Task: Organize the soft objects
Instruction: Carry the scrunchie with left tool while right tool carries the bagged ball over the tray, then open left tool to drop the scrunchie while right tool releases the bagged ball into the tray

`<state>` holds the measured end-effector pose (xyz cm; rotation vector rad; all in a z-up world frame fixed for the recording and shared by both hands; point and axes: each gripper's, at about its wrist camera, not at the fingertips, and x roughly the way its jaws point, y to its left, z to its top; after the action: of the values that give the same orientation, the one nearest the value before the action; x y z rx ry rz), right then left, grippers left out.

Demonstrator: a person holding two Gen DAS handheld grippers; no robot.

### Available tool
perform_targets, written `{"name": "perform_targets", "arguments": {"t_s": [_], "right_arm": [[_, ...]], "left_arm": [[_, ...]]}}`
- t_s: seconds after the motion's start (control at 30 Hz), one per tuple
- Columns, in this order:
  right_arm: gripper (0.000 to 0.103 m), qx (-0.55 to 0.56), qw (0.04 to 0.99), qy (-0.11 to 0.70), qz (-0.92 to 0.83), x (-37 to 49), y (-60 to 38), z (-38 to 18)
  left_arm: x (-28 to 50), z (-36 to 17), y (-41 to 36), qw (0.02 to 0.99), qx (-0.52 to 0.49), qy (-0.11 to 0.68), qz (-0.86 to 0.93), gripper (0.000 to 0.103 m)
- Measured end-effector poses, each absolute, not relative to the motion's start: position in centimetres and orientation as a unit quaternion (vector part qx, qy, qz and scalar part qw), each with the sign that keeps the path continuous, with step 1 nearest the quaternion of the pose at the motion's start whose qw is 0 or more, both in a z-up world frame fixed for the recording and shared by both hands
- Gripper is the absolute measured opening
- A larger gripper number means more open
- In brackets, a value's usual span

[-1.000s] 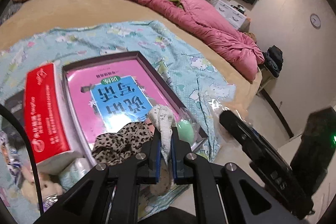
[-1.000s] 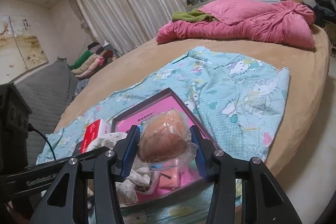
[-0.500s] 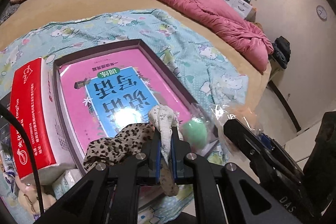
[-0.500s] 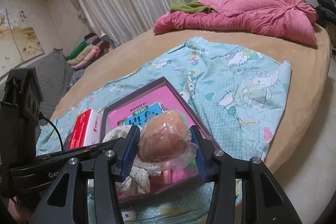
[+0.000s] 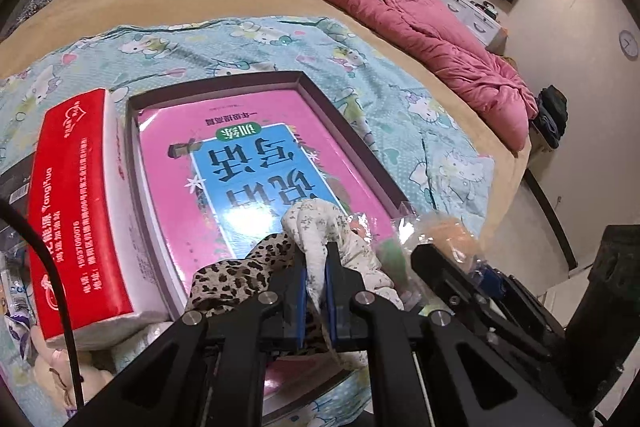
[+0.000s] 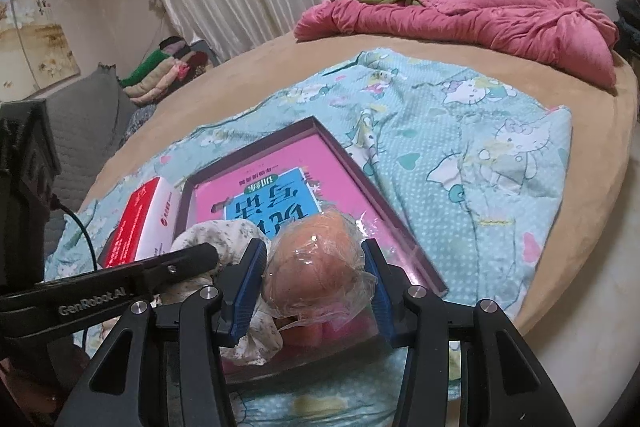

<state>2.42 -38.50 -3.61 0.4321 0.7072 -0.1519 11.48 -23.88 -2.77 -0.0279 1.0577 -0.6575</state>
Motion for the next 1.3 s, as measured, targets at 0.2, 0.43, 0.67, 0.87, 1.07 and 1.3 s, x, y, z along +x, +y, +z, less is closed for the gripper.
{"name": "perform_targets", "arguments": {"t_s": [0.2, 0.43, 0.67, 0.87, 1.07, 1.3], "right_arm": [[0.050, 0.199, 0.911, 0.355, -0.061, 3.4, -37.3, -4.5], [0.050, 0.190, 0.910, 0.365, -0.057, 4.3, -36.8, -5.2], [0.050, 0.180, 0.904, 0.383, -0.056, 5.2, -36.5, -5.9], [0.053, 0.195, 0.899, 0.388, -0.052, 5.2, -36.9, -6.5], [0.054, 0.195, 0.903, 0.380, -0.054, 5.0, -36.8, -6.1], [0.059, 0.189, 0.908, 0.367, -0.068, 4.2, -37.0, -5.3]], "left_arm": [[11.6, -2.7, -23.6, 0.811, -0.015, 0.497, -0.309, 0.008], [11.6, -2.6, -22.9, 0.810, -0.018, 0.500, -0.305, 0.008], [11.7, -2.6, -22.3, 0.812, -0.020, 0.502, -0.298, 0.008], [11.5, -2.7, -22.4, 0.809, -0.019, 0.505, -0.301, 0.008], [11.5, -2.5, -22.4, 0.810, -0.018, 0.503, -0.302, 0.009], [11.6, -2.4, -22.2, 0.809, -0.022, 0.506, -0.297, 0.031]]}}
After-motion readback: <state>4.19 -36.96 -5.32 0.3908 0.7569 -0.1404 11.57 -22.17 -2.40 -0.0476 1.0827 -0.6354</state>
